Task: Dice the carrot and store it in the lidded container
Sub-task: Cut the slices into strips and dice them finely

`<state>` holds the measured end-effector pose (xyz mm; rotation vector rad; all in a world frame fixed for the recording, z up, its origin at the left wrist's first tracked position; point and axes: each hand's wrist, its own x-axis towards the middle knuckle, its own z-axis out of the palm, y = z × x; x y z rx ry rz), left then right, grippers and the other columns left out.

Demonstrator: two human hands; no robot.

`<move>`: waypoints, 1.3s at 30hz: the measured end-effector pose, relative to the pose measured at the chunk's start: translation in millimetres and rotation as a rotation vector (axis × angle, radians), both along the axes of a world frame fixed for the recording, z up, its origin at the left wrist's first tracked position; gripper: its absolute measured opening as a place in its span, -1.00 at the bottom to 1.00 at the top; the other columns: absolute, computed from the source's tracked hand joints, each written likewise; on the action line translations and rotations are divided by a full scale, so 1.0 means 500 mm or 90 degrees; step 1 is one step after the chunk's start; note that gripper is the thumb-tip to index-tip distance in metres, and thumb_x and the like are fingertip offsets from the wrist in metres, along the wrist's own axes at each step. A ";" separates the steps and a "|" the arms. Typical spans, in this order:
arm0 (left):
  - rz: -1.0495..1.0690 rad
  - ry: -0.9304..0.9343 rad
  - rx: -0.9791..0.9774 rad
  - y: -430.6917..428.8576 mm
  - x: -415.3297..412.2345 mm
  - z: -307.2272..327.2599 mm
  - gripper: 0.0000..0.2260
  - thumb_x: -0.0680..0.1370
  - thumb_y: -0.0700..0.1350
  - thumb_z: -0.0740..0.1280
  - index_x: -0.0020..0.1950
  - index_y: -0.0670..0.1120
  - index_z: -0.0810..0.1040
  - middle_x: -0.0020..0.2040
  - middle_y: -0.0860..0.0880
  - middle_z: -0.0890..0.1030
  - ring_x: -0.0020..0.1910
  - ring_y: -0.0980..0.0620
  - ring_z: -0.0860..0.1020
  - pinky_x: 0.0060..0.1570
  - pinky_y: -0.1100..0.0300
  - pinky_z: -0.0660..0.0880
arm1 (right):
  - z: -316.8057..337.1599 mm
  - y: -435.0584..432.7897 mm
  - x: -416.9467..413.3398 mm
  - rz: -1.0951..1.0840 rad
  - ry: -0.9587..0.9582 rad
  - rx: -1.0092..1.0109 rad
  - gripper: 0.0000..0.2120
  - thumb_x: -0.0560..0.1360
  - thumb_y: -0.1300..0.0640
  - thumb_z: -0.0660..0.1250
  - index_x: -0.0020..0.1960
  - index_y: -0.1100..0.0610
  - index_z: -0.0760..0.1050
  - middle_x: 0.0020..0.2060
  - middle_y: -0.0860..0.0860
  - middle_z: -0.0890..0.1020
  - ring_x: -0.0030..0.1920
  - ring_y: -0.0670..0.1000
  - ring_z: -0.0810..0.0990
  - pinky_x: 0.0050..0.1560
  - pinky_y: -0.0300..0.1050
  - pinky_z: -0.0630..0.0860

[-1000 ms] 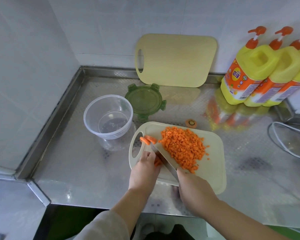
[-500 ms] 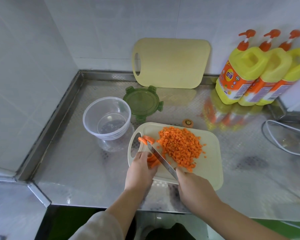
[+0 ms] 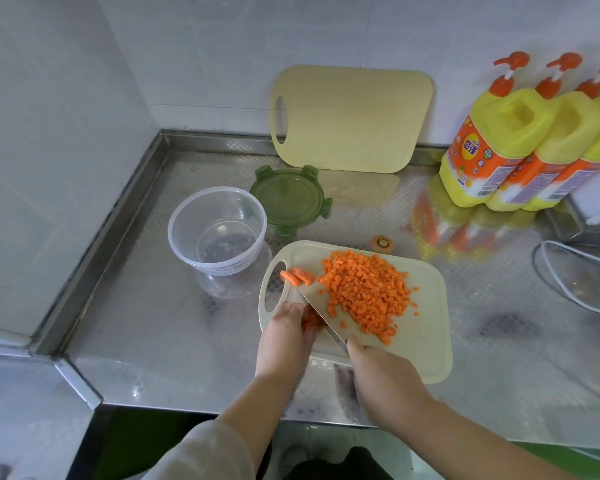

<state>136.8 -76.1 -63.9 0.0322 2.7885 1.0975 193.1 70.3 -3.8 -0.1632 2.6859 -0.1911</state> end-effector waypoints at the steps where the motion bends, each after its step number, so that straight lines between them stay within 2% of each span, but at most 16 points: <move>1: 0.002 0.002 0.003 0.000 0.001 0.000 -0.90 0.53 -0.04 0.36 -0.08 -0.05 0.53 -0.05 0.08 0.49 -0.19 0.09 0.53 -0.13 0.13 0.54 | -0.003 0.000 -0.001 -0.001 -0.002 0.006 -0.69 0.58 0.22 0.10 0.31 0.13 0.22 -0.37 -0.09 0.23 -0.36 0.00 0.35 -0.48 -0.16 0.12; 4: 0.004 0.000 0.003 0.001 0.001 0.001 -0.90 0.54 -0.03 0.35 -0.10 -0.05 0.52 -0.05 0.09 0.48 -0.20 0.08 0.53 -0.14 0.12 0.54 | -0.004 -0.002 0.000 -0.011 -0.009 0.007 -0.74 0.58 0.21 0.11 0.26 0.11 0.25 -0.36 -0.09 0.23 -0.28 0.04 0.40 -0.48 -0.18 0.14; 6: 0.003 -0.001 -0.004 0.000 0.000 0.001 -0.90 0.54 -0.03 0.34 -0.10 -0.05 0.52 -0.06 0.09 0.48 -0.21 0.08 0.52 -0.16 0.11 0.54 | 0.000 0.004 -0.003 -0.050 -0.018 -0.036 -0.93 0.58 0.18 0.11 0.04 0.04 0.30 -0.36 -0.10 0.27 -0.30 0.00 0.40 -0.46 -0.21 0.17; 8: 0.004 -0.005 0.000 0.000 0.001 0.002 -0.91 0.53 -0.05 0.35 -0.08 -0.05 0.51 -0.06 0.08 0.49 -0.20 0.04 0.52 -0.15 0.08 0.53 | 0.009 0.017 -0.010 -0.108 -0.022 -0.096 -0.78 0.58 0.17 0.09 -0.22 0.00 0.19 -0.37 -0.08 0.29 -0.37 -0.08 0.34 -0.43 -0.24 0.15; 9: 0.006 -0.008 0.007 0.000 0.001 0.005 -0.91 0.52 -0.06 0.36 -0.08 -0.06 0.51 -0.05 0.07 0.49 -0.19 0.04 0.52 -0.15 0.06 0.52 | 0.009 0.024 -0.012 -0.125 -0.021 -0.111 -0.75 0.58 0.17 0.08 -0.25 0.00 0.15 -0.38 -0.06 0.29 -0.39 -0.10 0.31 -0.43 -0.25 0.14; 12: 0.021 -0.019 0.041 0.000 0.002 0.012 -0.91 0.49 -0.08 0.39 -0.07 -0.04 0.53 -0.05 0.09 0.52 -0.16 0.08 0.55 -0.12 0.09 0.53 | 0.022 0.030 -0.011 -0.127 0.029 -0.137 -0.93 0.60 0.13 0.06 0.01 0.05 0.31 -0.34 -0.06 0.39 -0.30 -0.03 0.45 -0.39 -0.23 0.23; 14: 0.032 -0.024 0.063 -0.004 0.006 0.017 -0.90 0.48 -0.06 0.40 -0.06 0.01 0.52 -0.07 0.13 0.51 -0.17 0.14 0.55 -0.12 0.13 0.54 | 0.031 0.021 -0.004 -0.100 0.035 -0.122 -0.71 0.61 0.14 0.07 0.33 0.04 0.25 -0.17 -0.02 0.53 -0.15 0.04 0.55 -0.27 -0.14 0.38; 16: 0.037 -0.028 0.066 -0.011 0.010 0.018 -0.88 0.48 -0.03 0.41 -0.05 0.03 0.51 -0.09 0.15 0.50 -0.20 0.20 0.53 -0.15 0.18 0.53 | 0.036 0.012 0.006 -0.072 0.024 -0.109 -0.54 0.61 0.16 0.07 0.48 0.01 0.07 -0.02 0.02 0.56 -0.09 0.06 0.57 -0.18 -0.06 0.42; 19: 0.040 -0.021 0.064 -0.019 0.011 0.018 -0.87 0.48 0.01 0.43 -0.07 0.02 0.52 -0.12 0.16 0.50 -0.24 0.20 0.52 -0.19 0.21 0.50 | 0.035 0.001 0.011 -0.052 0.033 -0.087 -0.43 0.60 0.20 0.08 0.52 -0.06 -0.06 -0.02 0.00 0.56 -0.15 0.06 0.52 -0.23 -0.06 0.35; 22: 0.033 -0.016 0.060 -0.020 0.006 0.015 -0.86 0.47 0.02 0.43 -0.08 0.01 0.54 -0.13 0.14 0.54 -0.22 0.19 0.53 -0.17 0.20 0.52 | 0.032 -0.009 0.012 -0.048 0.054 -0.087 -0.39 0.59 0.18 0.11 0.53 -0.09 -0.10 -0.23 -0.06 0.39 -0.24 0.04 0.40 -0.35 -0.08 0.27; 24: 0.027 -0.014 0.060 -0.018 0.003 0.014 -0.88 0.48 0.01 0.43 -0.09 0.00 0.56 -0.15 0.13 0.56 -0.22 0.17 0.55 -0.17 0.20 0.53 | 0.034 -0.015 0.010 -0.046 0.058 -0.077 -0.39 0.60 0.16 0.11 0.53 -0.08 -0.11 -0.27 -0.08 0.33 -0.26 0.03 0.39 -0.43 -0.14 0.18; 27: 0.027 -0.007 0.043 -0.016 0.001 0.012 -0.89 0.49 -0.02 0.41 -0.09 -0.04 0.57 -0.14 0.10 0.56 -0.22 0.11 0.56 -0.17 0.17 0.54 | 0.028 -0.019 0.007 -0.042 0.053 -0.060 -0.38 0.58 0.18 0.12 0.52 -0.07 -0.10 -0.17 -0.04 0.43 -0.23 0.04 0.41 -0.44 -0.14 0.18; 30: 0.027 -0.008 0.033 -0.014 -0.002 0.012 -0.88 0.50 -0.03 0.40 -0.10 -0.07 0.57 -0.13 0.08 0.54 -0.22 0.08 0.55 -0.17 0.18 0.52 | 0.019 -0.025 0.004 -0.032 0.045 -0.029 -0.37 0.56 0.24 0.13 0.52 -0.04 -0.08 0.06 -0.01 0.52 -0.21 0.04 0.43 -0.43 -0.13 0.19; 33: 0.022 -0.012 0.024 -0.011 -0.003 0.015 -0.85 0.51 -0.02 0.39 -0.13 -0.09 0.55 -0.14 0.07 0.52 -0.23 0.07 0.55 -0.17 0.15 0.53 | 0.003 -0.025 -0.001 -0.037 0.030 -0.031 -0.44 0.59 0.18 0.11 0.50 -0.02 -0.04 0.08 -0.01 0.52 -0.18 0.05 0.48 -0.46 -0.16 0.14; 36: 0.032 -0.030 0.013 -0.007 -0.007 0.015 -0.83 0.50 -0.01 0.38 -0.15 -0.10 0.54 -0.16 0.06 0.51 -0.23 0.05 0.54 -0.19 0.14 0.52 | -0.008 -0.023 -0.002 -0.044 0.014 -0.035 -0.48 0.60 0.17 0.10 0.49 0.00 -0.01 0.10 -0.01 0.52 -0.04 0.08 0.57 -0.31 -0.09 0.30; 39: 0.026 -0.033 0.010 -0.007 -0.010 0.015 -0.85 0.50 -0.02 0.38 -0.19 -0.07 0.52 -0.19 0.07 0.52 -0.26 0.10 0.53 -0.27 0.23 0.48 | -0.012 -0.021 -0.005 -0.042 0.012 -0.020 -0.49 0.59 0.18 0.10 0.49 0.02 0.02 0.09 -0.02 0.53 -0.06 0.07 0.57 -0.27 -0.10 0.32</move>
